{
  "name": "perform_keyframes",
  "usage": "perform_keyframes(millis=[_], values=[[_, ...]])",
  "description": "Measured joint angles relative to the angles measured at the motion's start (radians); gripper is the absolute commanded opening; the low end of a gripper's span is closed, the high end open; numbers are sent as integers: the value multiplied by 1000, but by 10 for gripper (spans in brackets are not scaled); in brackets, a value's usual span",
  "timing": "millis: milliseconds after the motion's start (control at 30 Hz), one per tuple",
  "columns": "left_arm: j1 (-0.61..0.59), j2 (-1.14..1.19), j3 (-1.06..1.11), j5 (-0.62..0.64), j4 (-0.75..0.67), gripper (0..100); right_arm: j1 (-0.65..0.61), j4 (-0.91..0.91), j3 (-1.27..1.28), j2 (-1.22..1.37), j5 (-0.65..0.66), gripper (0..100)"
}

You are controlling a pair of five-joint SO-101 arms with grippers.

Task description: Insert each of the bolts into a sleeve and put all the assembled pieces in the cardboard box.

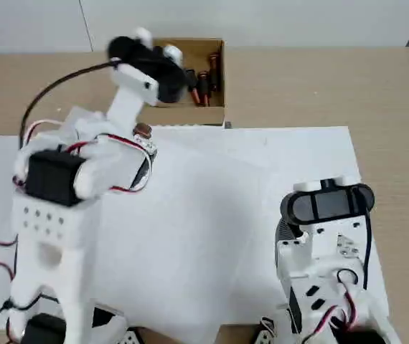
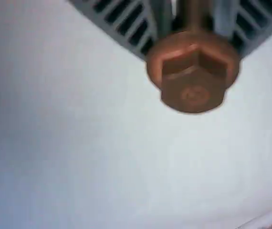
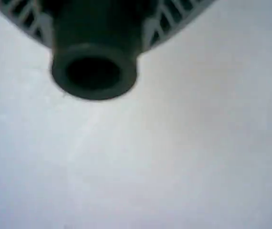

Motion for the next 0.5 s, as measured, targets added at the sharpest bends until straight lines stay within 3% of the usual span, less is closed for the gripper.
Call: perform_keyframes(millis=[167,367,500], values=[[2,-129,32,215,2,6,0,0,0,-41,0,2],[2,-413,262,261,-14,6,-72,0,43,-244,0,2],[-25,-637,450,295,-74,6,-95,0,52,-245,-29,2]])
